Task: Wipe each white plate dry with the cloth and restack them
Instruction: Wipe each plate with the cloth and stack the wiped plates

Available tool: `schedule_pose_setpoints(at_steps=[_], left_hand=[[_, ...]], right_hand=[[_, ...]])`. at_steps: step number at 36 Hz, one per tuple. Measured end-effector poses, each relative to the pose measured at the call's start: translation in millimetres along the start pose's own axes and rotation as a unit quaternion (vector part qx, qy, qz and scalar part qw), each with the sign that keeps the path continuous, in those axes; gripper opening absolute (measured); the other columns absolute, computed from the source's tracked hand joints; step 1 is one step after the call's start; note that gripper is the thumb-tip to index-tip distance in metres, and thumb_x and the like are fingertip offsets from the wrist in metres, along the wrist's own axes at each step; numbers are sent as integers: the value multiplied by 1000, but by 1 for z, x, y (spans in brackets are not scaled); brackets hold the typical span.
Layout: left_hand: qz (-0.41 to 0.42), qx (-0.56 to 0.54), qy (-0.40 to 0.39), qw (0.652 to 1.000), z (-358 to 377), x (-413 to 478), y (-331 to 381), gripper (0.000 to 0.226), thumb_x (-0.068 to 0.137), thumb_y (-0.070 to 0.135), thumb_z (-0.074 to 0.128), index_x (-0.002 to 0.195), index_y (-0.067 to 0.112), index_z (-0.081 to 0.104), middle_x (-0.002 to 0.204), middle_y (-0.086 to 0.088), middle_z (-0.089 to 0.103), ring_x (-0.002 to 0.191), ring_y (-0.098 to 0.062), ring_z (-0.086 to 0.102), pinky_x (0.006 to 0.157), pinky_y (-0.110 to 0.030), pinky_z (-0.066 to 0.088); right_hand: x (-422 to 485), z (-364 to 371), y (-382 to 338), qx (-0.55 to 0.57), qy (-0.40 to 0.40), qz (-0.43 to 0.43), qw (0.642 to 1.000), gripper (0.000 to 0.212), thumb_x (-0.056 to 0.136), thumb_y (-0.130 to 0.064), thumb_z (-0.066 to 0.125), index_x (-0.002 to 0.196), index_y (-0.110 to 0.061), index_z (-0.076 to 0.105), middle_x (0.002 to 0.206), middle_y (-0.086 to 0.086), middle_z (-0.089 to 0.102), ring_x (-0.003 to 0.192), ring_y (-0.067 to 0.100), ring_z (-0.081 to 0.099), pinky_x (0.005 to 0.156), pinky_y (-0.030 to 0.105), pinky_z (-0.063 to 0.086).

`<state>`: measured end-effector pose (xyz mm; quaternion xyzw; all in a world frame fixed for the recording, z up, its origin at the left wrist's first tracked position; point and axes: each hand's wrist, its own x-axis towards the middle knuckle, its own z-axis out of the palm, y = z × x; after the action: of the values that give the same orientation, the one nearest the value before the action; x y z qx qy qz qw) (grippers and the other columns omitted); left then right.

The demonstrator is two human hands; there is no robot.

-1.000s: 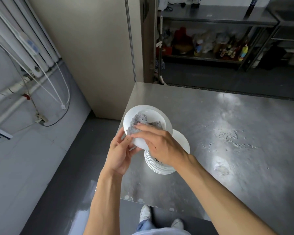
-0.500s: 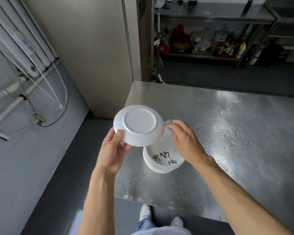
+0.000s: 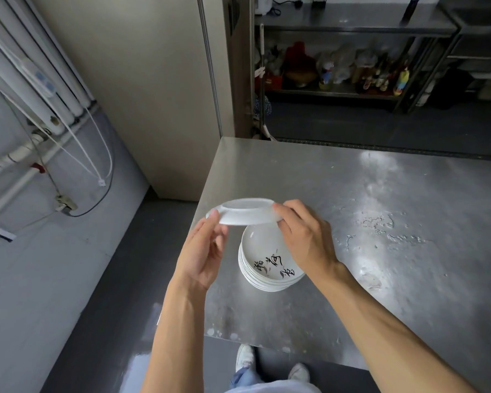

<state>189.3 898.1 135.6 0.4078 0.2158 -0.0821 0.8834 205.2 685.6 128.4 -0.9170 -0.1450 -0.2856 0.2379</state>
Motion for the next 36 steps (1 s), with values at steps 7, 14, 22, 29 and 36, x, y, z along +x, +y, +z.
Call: schedule_pose_setpoints(at_steps=[7, 14, 22, 29, 36], left_hand=[[127, 260, 45, 956, 1, 3, -21, 16, 104, 35, 65, 112, 38, 78, 125, 26, 70, 125, -13, 60, 102, -37, 54], [203, 344, -19, 917, -3, 16, -27, 62, 98, -17, 43, 128, 29, 71, 136, 19, 66, 125, -18, 66, 108, -52, 54], [150, 388, -72, 906, 5, 25, -31, 78, 94, -21, 33, 141, 33, 62, 141, 18, 62, 94, -33, 64, 88, -54, 63], [75, 369, -70, 924, 26, 25, -51, 77, 95, -17, 35, 145, 37, 58, 133, 0, 61, 108, -11, 69, 75, -41, 66], [41, 354, -81, 931, 69, 16, -100, 82, 99, -13, 47, 158, 43, 35, 127, 0, 59, 82, -9, 74, 68, -32, 64]], right_hand=[[8, -3, 13, 32, -21, 93, 995, 16, 100, -20, 61, 91, -12, 70, 81, 2, 62, 68, 31, 57, 56, 40, 48], [8, -5, 36, 53, -58, 176, 981, 47, 98, -32, 63, 65, -21, 31, 52, -7, 30, 58, 31, 34, 50, 36, 30], [-1, -17, 75, 109, -111, 246, 957, 11, 95, -31, 64, 94, -20, 65, 76, -6, 71, 72, 19, 67, 70, 40, 57], [-34, -41, 111, 161, -157, 322, 919, 22, 82, -53, 57, 102, -51, 66, 85, -23, 74, 79, -7, 69, 75, 22, 56], [-70, -76, 147, 232, -159, 368, 886, 28, 96, -28, 64, 108, -53, 61, 71, -5, 74, 63, 6, 62, 62, 12, 47]])
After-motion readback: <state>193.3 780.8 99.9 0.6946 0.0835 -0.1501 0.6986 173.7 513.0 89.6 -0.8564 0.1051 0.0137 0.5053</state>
